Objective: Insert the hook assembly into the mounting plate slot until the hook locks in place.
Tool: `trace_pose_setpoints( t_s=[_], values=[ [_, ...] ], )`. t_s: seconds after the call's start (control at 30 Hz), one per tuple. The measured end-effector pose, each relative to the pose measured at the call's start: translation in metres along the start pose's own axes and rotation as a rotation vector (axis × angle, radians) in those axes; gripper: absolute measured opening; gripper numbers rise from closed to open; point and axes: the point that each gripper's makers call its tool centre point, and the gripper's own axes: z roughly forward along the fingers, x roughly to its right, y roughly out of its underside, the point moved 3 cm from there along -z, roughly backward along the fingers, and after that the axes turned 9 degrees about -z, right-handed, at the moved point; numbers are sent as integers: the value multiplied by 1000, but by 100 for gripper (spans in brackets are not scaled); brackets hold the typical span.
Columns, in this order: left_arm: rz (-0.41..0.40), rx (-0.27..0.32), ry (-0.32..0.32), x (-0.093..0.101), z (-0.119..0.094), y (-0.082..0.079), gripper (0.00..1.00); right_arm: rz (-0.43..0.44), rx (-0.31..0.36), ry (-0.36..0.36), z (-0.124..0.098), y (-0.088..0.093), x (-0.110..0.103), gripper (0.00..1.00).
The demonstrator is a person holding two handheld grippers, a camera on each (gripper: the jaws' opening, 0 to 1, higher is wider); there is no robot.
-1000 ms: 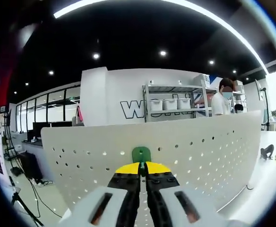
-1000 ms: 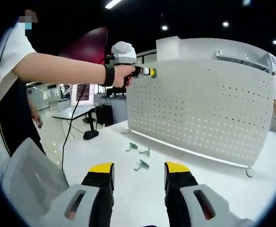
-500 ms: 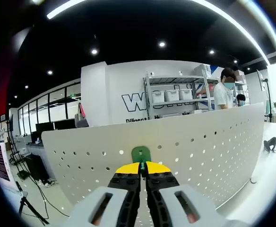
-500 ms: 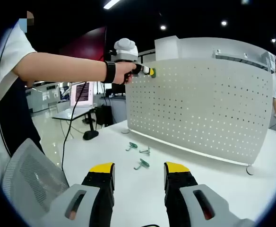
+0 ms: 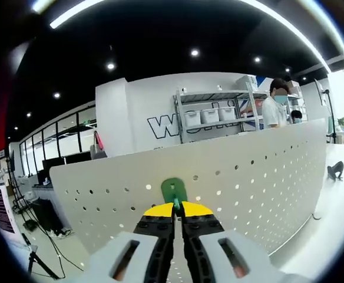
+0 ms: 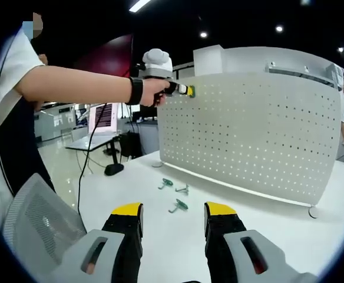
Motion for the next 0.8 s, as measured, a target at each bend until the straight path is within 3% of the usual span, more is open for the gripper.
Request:
trace_pose_setpoints(
  t_s=[0.8],
  values=[
    [-27, -15, 59, 1, -18, 8, 8, -15, -3, -37, 5, -3, -6, 41]
  ],
)
